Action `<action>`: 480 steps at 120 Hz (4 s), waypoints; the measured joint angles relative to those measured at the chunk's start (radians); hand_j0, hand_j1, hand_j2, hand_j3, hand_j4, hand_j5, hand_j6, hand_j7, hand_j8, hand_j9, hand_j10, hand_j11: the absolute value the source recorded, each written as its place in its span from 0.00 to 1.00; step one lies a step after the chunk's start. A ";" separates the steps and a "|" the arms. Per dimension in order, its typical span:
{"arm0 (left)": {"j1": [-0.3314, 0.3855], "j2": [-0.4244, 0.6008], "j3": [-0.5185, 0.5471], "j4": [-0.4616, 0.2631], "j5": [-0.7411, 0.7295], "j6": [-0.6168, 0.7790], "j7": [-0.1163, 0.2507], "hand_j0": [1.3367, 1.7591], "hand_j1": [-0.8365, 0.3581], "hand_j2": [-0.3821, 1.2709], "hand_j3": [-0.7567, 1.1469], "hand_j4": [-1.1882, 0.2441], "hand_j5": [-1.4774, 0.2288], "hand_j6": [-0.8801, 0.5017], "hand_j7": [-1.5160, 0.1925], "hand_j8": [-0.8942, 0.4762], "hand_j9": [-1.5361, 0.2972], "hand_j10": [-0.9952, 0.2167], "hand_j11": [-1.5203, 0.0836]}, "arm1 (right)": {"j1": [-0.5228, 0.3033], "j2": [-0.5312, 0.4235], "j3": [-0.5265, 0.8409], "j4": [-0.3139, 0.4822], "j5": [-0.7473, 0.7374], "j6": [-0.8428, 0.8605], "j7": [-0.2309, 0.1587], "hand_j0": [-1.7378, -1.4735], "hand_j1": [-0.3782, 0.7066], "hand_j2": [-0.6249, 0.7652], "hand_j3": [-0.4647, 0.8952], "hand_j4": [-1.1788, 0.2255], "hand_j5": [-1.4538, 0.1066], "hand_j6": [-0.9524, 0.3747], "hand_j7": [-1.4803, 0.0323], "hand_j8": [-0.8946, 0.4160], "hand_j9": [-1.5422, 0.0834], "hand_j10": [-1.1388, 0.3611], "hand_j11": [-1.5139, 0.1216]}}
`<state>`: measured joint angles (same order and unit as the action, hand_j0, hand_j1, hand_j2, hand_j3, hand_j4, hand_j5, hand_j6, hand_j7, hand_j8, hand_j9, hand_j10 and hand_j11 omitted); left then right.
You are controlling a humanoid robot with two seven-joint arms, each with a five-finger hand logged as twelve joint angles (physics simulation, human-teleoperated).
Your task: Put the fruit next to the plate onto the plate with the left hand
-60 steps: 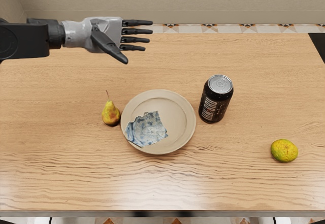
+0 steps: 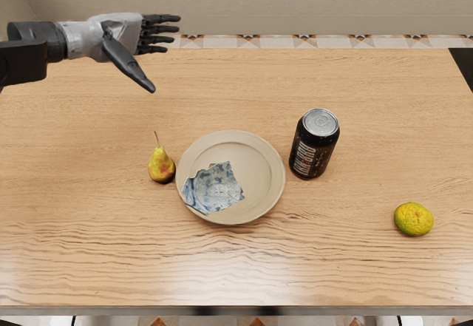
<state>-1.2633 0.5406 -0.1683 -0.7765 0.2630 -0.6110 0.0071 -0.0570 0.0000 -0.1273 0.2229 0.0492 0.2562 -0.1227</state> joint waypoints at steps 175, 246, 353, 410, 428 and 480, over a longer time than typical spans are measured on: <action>0.526 0.049 -0.114 -0.308 0.259 0.372 -0.321 0.76 0.75 0.26 0.40 0.66 0.68 0.46 0.70 0.47 0.67 0.62 0.75 | 0.000 0.000 0.000 0.000 0.000 0.000 0.000 0.30 0.05 0.45 0.34 0.83 0.92 0.71 0.96 0.67 0.94 0.75 0.91; 0.562 0.051 -0.113 -0.340 0.264 0.370 -0.304 0.71 0.55 0.23 0.50 0.52 0.53 0.32 0.55 0.33 0.53 0.46 0.59 | 0.000 0.000 0.000 0.000 0.000 0.000 0.000 0.30 0.05 0.45 0.34 0.83 0.92 0.71 0.96 0.67 0.94 0.75 0.91; 0.508 0.150 -0.121 -0.421 0.253 0.352 -0.304 0.75 0.35 0.32 0.40 0.40 0.38 0.19 0.40 0.37 0.37 0.56 0.42 | 0.000 0.000 0.000 0.000 0.000 0.000 0.000 0.30 0.05 0.45 0.34 0.83 0.92 0.71 0.96 0.67 0.94 0.75 0.91; 0.370 0.092 -0.112 -0.446 0.221 0.307 -0.251 0.76 0.37 0.30 0.40 0.38 0.36 0.17 0.39 0.36 0.37 0.55 0.41 | 0.000 0.000 0.000 0.000 0.000 0.000 0.000 0.30 0.05 0.45 0.34 0.83 0.92 0.71 0.96 0.67 0.94 0.75 0.91; 0.369 0.044 -0.111 -0.483 0.220 0.306 -0.222 0.76 0.39 0.29 0.40 0.38 0.36 0.17 0.38 0.36 0.37 0.55 0.41 | 0.000 0.000 0.000 0.000 0.000 0.000 0.000 0.30 0.05 0.45 0.34 0.83 0.92 0.71 0.96 0.67 0.94 0.75 0.91; 0.408 -0.034 -0.106 -0.513 0.229 0.311 -0.178 0.76 0.39 0.29 0.40 0.38 0.36 0.17 0.38 0.36 0.36 0.55 0.41 | 0.000 0.000 0.000 0.000 0.000 0.000 0.000 0.30 0.05 0.45 0.34 0.83 0.92 0.71 0.96 0.67 0.94 0.75 0.91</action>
<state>-0.8555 0.5071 -0.2741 -1.2895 0.4916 -0.3000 -0.1707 -0.0567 0.0000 -0.1273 0.2224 0.0491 0.2562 -0.1227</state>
